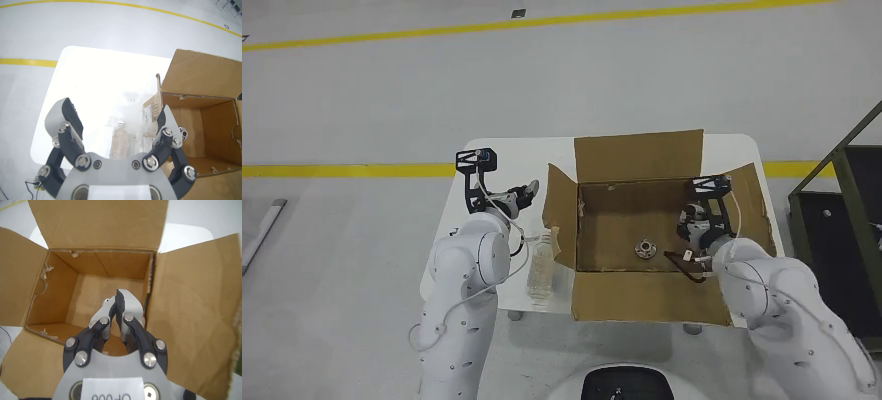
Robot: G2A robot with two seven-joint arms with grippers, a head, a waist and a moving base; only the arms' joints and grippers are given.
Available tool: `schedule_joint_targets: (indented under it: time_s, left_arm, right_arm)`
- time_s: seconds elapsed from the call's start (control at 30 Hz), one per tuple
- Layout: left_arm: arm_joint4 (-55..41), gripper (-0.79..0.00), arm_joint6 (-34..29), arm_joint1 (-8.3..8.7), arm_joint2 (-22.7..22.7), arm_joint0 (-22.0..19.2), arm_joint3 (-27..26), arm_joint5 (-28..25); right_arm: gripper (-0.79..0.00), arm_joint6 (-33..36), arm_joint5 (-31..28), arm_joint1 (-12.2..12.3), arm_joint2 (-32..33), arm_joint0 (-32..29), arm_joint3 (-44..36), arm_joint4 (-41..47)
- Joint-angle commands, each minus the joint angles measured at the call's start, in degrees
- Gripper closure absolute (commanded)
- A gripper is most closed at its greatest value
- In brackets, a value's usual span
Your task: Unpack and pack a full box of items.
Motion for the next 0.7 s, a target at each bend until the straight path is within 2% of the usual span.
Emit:
schedule_joint_targets:
  time_s: [0.0,0.23,0.4,0.57,0.67]
  left_arm:
    - [0.0,-0.785,0.0,0.0,0.0,0.0,0.0,0.0]
    - [0.0,-0.785,0.0,0.0,0.0,0.0,0.0,0.0]
    - [0.0,-0.785,0.0,0.0,0.0,0.0,0.0,0.0]
    - [0.0,-0.785,0.0,0.0,0.0,0.0,0.0,0.0]
    - [0.0,-0.785,0.0,0.0,0.0,0.0,0.0,0.0]
  right_arm:
    - [0.0,0.8,1.0,-0.6,-3.5,5.0,6.3,-0.6]
    - [0.0,10.3,6.0,-3.0,-11.8,19.3,23.2,-1.7]
    - [0.0,18.7,4.5,-4.4,-15.0,28.3,30.7,-1.6]
    - [0.0,24.5,3.0,-5.3,-16.9,32.6,34.3,-0.7]
    - [0.0,25.3,2.4,-5.7,-17.8,33.0,36.0,-0.6]
